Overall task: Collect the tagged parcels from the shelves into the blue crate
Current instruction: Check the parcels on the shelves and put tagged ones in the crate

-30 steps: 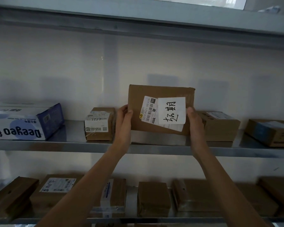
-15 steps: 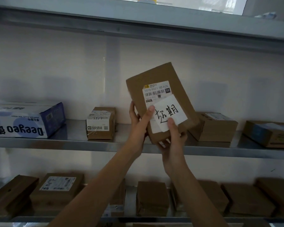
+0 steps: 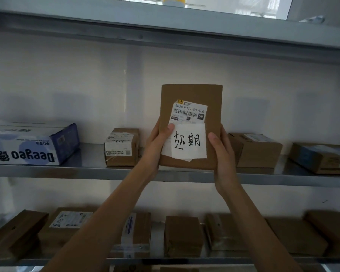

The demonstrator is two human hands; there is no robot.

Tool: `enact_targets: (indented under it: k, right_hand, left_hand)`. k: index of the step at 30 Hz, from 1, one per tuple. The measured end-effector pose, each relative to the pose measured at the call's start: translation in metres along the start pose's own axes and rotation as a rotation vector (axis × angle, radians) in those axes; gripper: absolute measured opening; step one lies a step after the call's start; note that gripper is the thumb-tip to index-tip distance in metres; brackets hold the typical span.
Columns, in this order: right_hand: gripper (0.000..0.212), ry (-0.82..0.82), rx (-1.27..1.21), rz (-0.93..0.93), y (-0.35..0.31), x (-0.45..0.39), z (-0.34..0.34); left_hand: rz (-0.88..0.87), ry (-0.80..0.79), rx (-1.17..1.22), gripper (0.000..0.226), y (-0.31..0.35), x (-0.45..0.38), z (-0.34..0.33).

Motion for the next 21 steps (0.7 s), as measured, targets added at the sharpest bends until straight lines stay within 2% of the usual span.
enact_targets:
  k: [11, 15, 21]
  right_hand:
    - [0.072, 0.079, 0.039, -0.018, -0.01, 0.004, 0.033]
    - [0.072, 0.166, 0.059, 0.004, -0.027, 0.009, 0.069]
    - [0.063, 0.289, 0.05, 0.095, -0.069, 0.012, 0.14]
  left_hand:
    - [-0.003, -0.021, 0.014, 0.047, -0.02, -0.01, -0.031]
    - [-0.088, -0.009, 0.056, 0.052, -0.03, -0.016, -0.069]
    - [-0.113, -0.136, 0.045, 0.045, -0.047, -0.024, -0.152]
Point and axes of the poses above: each hand's wrist, its own x-axis away from the middle knuckle, its own z-axis out of the back of the hand, y = z × x, the point moved 1 cm from there along -x, towards the middle knuckle, and after that the axes turned 12 degrees about z, right-handed, at the moved point
